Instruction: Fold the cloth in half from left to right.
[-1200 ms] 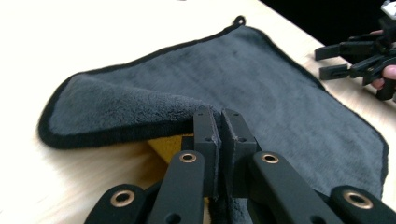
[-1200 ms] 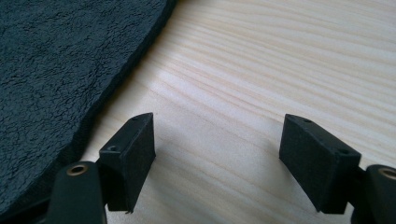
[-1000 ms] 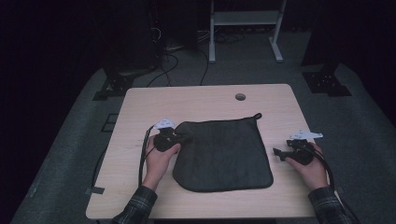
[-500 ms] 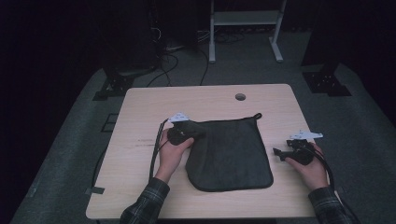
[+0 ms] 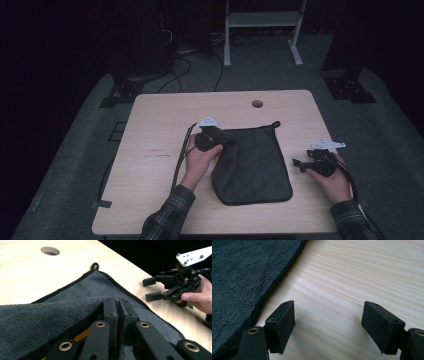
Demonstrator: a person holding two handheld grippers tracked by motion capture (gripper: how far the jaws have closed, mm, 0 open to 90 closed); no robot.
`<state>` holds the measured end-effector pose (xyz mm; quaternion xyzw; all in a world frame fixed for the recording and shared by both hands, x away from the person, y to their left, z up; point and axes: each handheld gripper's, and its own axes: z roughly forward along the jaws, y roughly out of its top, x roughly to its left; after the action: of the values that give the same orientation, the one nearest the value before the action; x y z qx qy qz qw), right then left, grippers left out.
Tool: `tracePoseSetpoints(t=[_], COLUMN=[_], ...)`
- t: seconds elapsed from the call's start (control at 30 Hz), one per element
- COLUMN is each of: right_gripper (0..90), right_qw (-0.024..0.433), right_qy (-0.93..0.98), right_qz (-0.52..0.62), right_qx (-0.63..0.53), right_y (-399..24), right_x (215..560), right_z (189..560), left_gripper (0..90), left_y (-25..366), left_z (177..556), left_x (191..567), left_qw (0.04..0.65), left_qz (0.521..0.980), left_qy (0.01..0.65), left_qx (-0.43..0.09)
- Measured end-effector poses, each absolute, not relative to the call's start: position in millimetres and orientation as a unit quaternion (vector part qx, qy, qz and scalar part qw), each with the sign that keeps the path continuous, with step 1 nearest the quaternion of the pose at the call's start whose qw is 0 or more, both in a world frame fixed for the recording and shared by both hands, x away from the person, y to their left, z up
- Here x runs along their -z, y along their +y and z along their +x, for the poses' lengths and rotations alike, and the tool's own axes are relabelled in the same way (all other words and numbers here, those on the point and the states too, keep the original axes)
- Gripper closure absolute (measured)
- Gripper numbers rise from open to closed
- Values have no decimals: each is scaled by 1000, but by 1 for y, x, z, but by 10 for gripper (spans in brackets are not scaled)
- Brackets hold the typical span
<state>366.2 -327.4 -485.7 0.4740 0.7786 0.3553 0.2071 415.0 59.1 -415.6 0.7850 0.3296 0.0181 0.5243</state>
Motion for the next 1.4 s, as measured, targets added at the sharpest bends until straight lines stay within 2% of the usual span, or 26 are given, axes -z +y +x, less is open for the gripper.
tracePoseSetpoints(t=[0.57, 1.4], right_gripper=[255, 255], right_qw=[206, 205], right_qy=[779, 782], right_qz=[473, 468], right_qx=[-356, -357], right_y=[-327, -327], right_x=[486, 486], right_z=[367, 369], left_gripper=[847, 844], left_y=[7, -65], left_z=[424, 433], left_x=[425, 459], left_qw=[527, 494], left_qz=[792, 817], left_qy=[309, 298], left_qx=[12, 22])
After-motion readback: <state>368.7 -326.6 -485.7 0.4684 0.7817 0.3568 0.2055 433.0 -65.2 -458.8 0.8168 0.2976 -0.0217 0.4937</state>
